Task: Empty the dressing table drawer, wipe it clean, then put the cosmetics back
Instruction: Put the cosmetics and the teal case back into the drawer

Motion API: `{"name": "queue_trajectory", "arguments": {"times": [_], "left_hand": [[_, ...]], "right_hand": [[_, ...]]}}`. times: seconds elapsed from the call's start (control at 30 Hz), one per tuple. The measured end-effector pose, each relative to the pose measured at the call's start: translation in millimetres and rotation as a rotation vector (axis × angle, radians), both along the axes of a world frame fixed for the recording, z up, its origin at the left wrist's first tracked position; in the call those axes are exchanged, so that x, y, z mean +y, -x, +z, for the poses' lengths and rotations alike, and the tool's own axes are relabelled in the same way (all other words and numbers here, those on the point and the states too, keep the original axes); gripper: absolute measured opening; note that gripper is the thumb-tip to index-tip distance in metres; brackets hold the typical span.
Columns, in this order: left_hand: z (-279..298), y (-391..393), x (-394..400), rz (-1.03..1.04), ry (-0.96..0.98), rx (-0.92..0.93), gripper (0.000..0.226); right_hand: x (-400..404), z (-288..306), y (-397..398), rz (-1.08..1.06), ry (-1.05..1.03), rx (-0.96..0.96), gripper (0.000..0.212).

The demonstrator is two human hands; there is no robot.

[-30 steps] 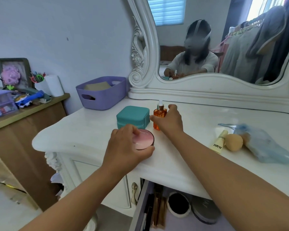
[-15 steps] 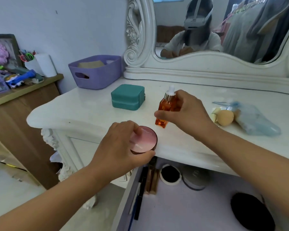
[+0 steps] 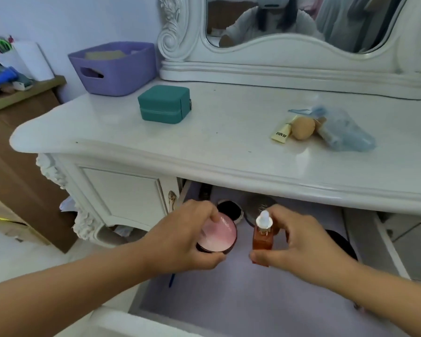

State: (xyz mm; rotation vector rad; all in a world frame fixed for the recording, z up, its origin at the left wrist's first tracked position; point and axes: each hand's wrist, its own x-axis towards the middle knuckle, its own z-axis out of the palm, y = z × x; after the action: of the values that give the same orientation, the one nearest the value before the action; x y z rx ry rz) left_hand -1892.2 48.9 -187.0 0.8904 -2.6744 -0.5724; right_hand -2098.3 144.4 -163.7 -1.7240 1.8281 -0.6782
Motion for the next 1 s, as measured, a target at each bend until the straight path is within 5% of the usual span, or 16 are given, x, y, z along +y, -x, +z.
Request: {"name": "queue_trajectory", "arguments": {"times": [0.47, 1.0], "left_hand": [[-47, 39, -14, -0.140, -0.015, -0.285, 0.062], [-50, 30, -15, -0.065, 0.090, -0.301, 0.076]], "right_hand": [[-21, -59, 6, -0.130, -0.011, 0.012, 0.043], [-14, -67, 3, -0.071, -0.050, -0.065, 0.039]]}}
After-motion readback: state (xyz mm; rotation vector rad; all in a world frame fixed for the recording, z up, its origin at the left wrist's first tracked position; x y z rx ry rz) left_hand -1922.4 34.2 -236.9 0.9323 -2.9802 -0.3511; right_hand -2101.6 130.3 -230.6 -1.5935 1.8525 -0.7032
